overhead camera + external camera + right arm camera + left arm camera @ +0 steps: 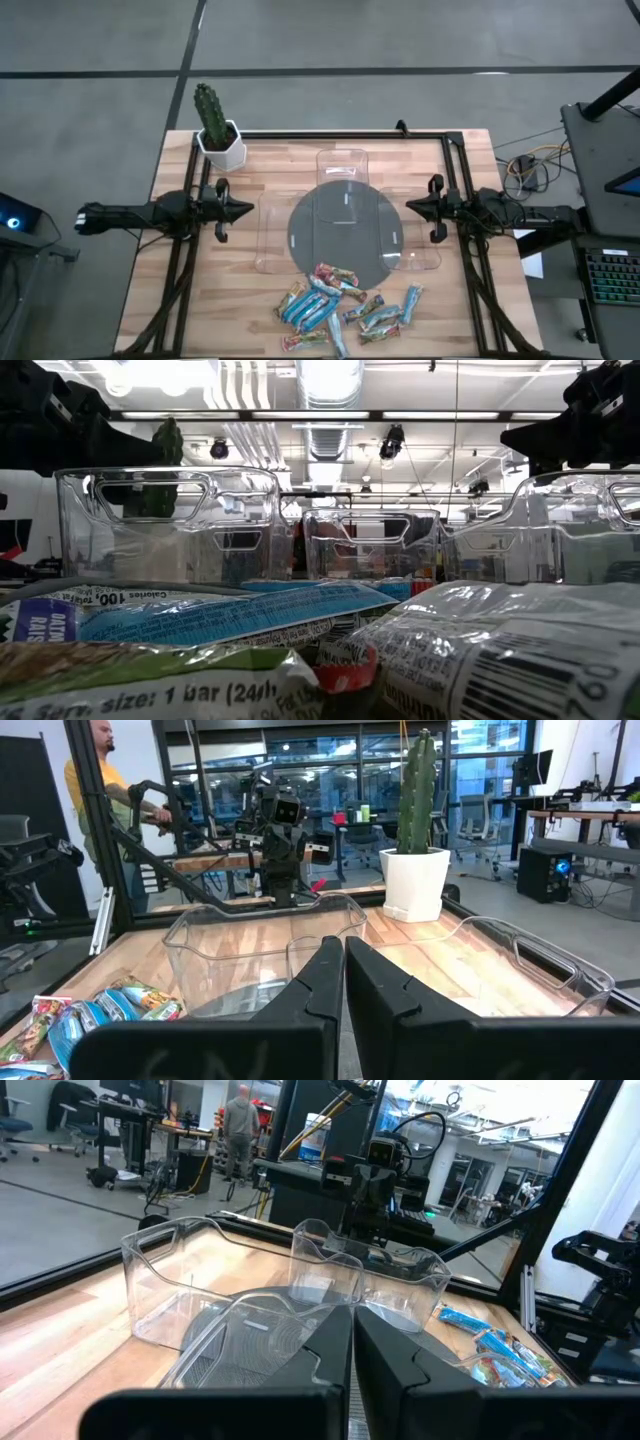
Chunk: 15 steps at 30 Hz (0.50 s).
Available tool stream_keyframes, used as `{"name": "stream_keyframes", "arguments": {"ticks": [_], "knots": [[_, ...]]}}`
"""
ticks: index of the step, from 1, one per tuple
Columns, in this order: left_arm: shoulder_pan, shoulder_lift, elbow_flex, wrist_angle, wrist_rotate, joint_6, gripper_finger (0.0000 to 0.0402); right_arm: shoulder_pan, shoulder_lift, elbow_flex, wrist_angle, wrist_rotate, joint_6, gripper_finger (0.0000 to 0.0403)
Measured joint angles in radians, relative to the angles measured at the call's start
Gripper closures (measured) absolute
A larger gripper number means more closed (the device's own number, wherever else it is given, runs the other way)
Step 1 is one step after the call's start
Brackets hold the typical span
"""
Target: Pick and place Granola Bars by type
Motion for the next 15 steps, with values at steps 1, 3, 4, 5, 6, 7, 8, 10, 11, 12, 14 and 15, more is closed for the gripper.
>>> {"name": "stream_keyframes", "arguments": {"ticks": [1,3,4,5,6,7,8,10,11,12,14,15], "knots": [[0.000,0.000,0.000,0.000,0.000,0.000,0.0402,0.000,0.000,0.000,0.000,0.000,0.000,0.0394],[0.000,0.000,0.000,0.000,0.000,0.000,0.0402,0.000,0.000,0.000,0.000,0.000,0.000,0.0394],[0.000,0.000,0.000,0.000,0.000,0.000,0.0402,0.000,0.000,0.000,0.000,0.000,0.000,0.0394],[0.000,0.000,0.000,0.000,0.000,0.000,0.0402,0.000,0.000,0.000,0.000,0.000,0.000,0.0394],[0.000,0.000,0.000,0.000,0.000,0.000,0.0402,0.000,0.000,0.000,0.000,0.000,0.000,0.0394],[0.000,0.000,0.000,0.000,0.000,0.000,0.0402,0.000,0.000,0.000,0.000,0.000,0.000,0.0394],[0.000,0.000,0.000,0.000,0.000,0.000,0.0402,0.000,0.000,0.000,0.000,0.000,0.000,0.0394],[0.000,0.000,0.000,0.000,0.000,0.000,0.0402,0.000,0.000,0.000,0.001,0.000,0.000,0.0394],[0.000,0.000,0.000,0.000,0.000,0.000,0.0402,0.000,0.000,0.000,0.005,0.000,0.000,0.0394],[0.000,0.000,0.000,0.000,0.000,0.000,0.0402,0.000,0.000,0.000,0.006,0.000,0.000,0.0394],[0.000,0.000,0.000,0.000,0.000,0.000,0.0402,0.000,0.000,0.000,0.006,0.000,0.000,0.0394],[0.000,0.000,0.000,0.000,0.000,0.000,0.0402,0.000,0.000,0.000,0.006,0.000,0.001,0.0394]]}}
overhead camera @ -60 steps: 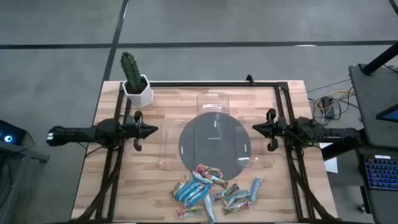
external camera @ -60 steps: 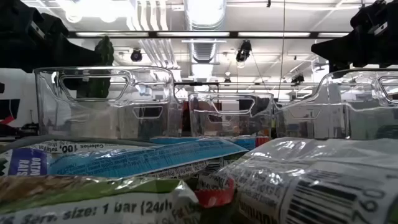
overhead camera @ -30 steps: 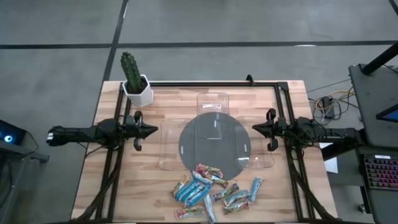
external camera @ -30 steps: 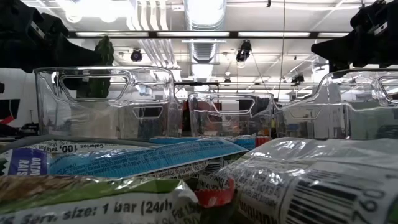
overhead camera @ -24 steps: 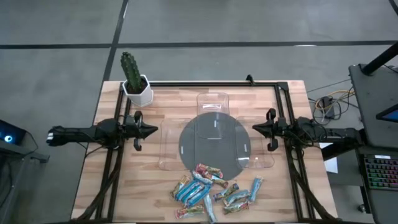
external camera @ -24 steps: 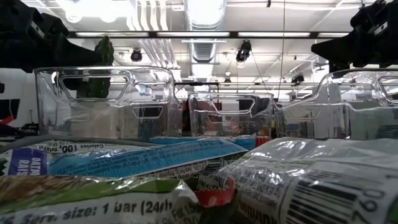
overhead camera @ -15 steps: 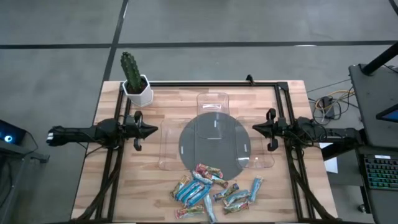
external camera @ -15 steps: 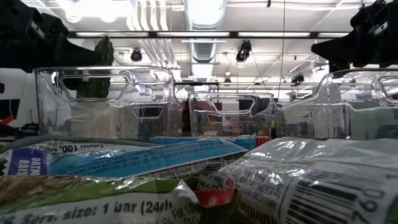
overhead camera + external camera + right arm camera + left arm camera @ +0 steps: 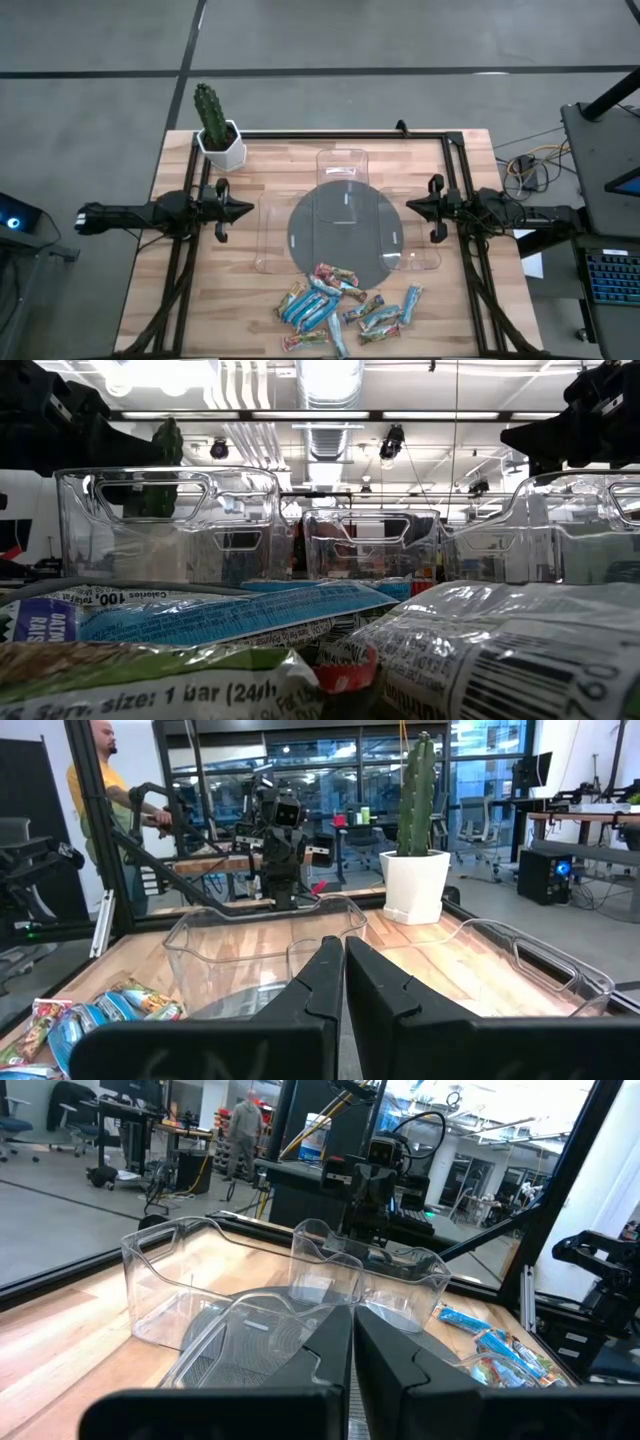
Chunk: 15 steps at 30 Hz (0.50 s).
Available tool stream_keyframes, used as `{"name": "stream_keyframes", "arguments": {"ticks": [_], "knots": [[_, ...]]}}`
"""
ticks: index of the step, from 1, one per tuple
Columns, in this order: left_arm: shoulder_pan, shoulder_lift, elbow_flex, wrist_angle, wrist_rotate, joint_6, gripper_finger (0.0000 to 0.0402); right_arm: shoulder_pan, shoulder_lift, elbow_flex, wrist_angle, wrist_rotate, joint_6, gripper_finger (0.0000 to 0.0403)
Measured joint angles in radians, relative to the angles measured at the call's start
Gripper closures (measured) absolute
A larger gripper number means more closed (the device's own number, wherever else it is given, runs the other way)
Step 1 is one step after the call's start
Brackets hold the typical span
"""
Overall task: Pick and place Granola Bars by type
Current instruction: Put the red granola bar into the left transparent bin
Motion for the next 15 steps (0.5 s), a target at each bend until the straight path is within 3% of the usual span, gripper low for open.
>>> {"name": "stream_keyframes", "arguments": {"ticks": [15], "knots": [[0.000,0.000,0.000,0.052,-0.026,0.007,0.0402,0.000,0.001,0.000,0.003,0.028,0.121,0.0394]]}}
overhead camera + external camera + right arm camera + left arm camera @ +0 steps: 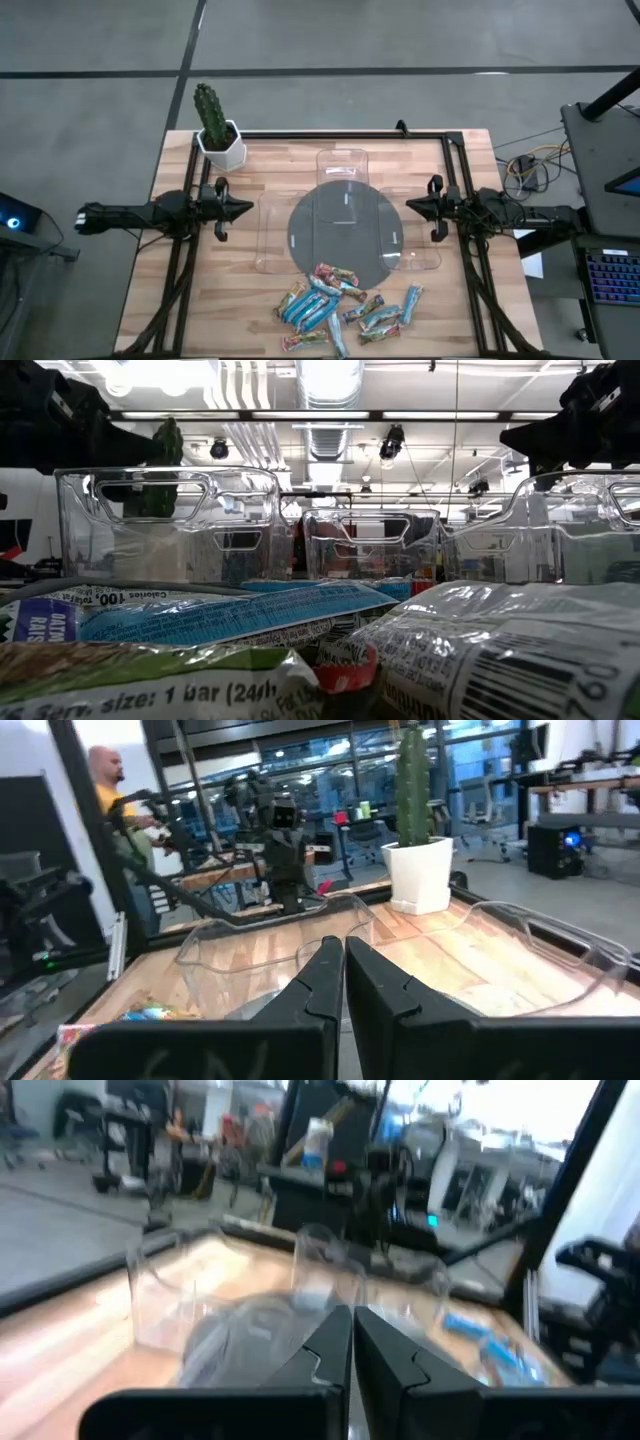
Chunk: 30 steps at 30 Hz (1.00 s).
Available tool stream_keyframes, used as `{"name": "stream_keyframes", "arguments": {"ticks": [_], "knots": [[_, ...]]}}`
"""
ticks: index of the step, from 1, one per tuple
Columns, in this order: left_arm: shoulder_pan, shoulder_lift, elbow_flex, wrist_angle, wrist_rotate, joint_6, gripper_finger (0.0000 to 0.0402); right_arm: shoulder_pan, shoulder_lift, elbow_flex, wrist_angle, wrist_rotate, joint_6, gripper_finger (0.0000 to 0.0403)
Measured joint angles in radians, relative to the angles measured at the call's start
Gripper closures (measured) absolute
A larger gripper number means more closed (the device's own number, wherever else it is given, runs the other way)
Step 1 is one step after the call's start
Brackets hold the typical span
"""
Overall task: Pick and place Granola Bars by type
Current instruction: Put the red granola bar into the left transparent bin
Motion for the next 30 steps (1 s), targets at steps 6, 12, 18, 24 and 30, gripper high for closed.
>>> {"name": "stream_keyframes", "arguments": {"ticks": [6,12,18,24,30], "knots": [[0.000,0.002,0.000,0.136,-0.036,0.002,0.0402,0.001,0.006,0.000,0.086,0.050,0.089,0.0394],[0.000,0.008,0.000,0.329,-0.052,-0.161,0.0402,0.001,0.033,0.000,0.253,0.138,0.093,0.0394],[0.000,0.010,0.075,0.504,-0.067,-0.203,0.0402,0.001,0.076,0.000,0.542,0.155,0.104,0.0394],[0.000,0.086,0.297,0.505,-0.046,-0.076,0.0402,0.001,0.137,0.065,0.760,0.158,0.105,0.0394],[0.000,0.249,0.592,0.272,-0.003,0.021,0.0402,0.001,0.268,0.338,0.621,0.157,-0.013,0.0394]]}}
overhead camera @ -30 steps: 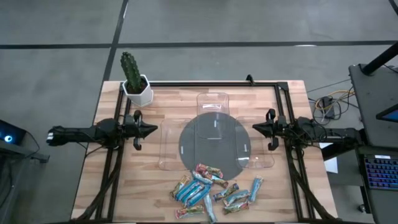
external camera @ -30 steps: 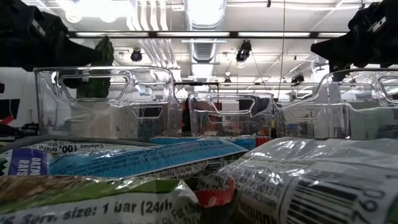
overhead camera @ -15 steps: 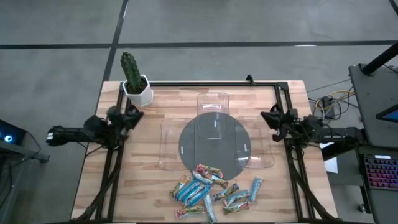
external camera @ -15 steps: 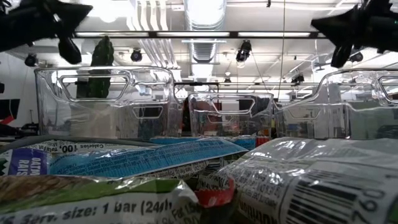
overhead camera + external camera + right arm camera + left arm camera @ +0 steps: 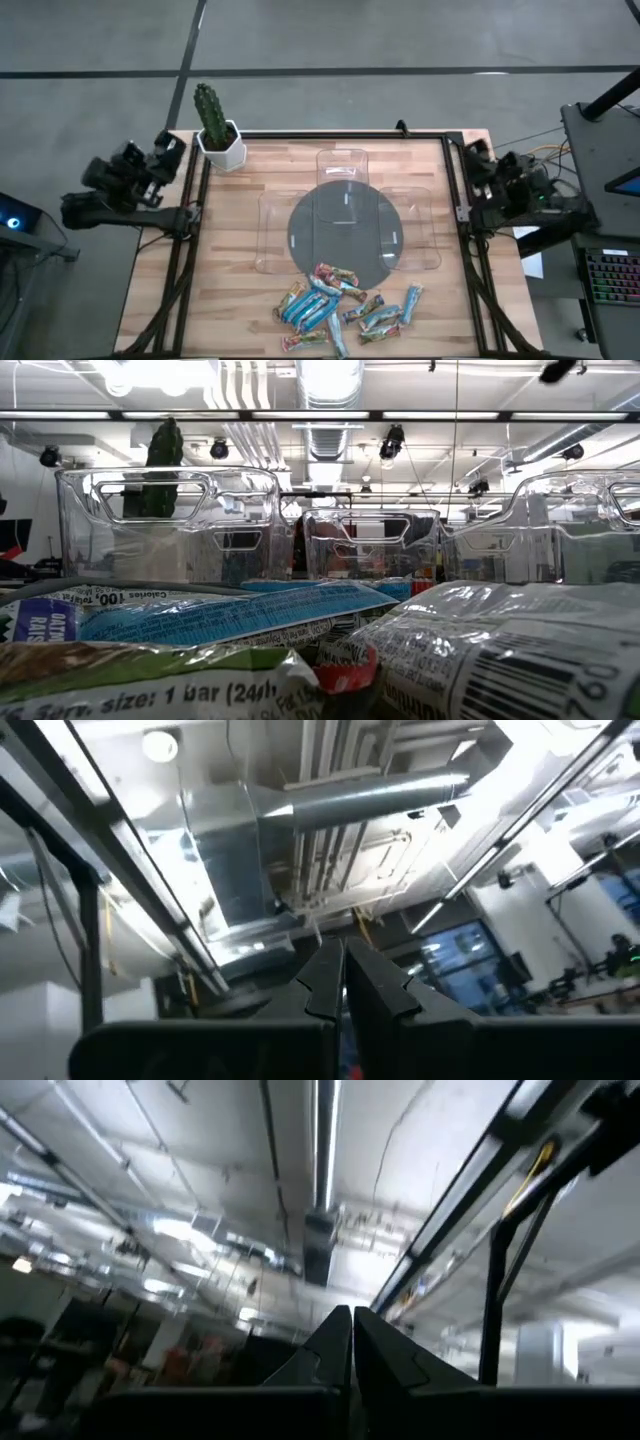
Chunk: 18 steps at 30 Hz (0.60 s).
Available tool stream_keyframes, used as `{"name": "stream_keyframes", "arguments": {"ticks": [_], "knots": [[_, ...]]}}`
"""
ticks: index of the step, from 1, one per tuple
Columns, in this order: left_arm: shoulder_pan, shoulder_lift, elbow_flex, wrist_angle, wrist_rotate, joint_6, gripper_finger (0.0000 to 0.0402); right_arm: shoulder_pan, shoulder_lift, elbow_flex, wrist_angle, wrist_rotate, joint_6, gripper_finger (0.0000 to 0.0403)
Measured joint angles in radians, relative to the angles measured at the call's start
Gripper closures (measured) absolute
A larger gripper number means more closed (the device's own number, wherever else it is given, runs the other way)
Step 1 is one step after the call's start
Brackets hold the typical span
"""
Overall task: Pick and place Granola Bars by type
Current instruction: Put the red granola bar into the left transparent bin
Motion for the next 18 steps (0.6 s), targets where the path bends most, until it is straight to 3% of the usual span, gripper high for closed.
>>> {"name": "stream_keyframes", "arguments": {"ticks": [6,13,18], "knots": [[0.000,0.216,0.299,-0.306,0.010,-0.039,0.0402,0.000,0.179,0.325,-0.303,-0.070,0.023,0.0394],[0.000,0.456,0.590,-0.570,0.159,-0.026,0.0402,0.000,0.430,0.683,-0.603,-0.235,0.030,0.0394],[0.000,0.593,0.785,-0.831,0.186,-0.025,0.0402,0.000,0.591,0.908,-0.838,-0.304,0.030,0.0394]]}}
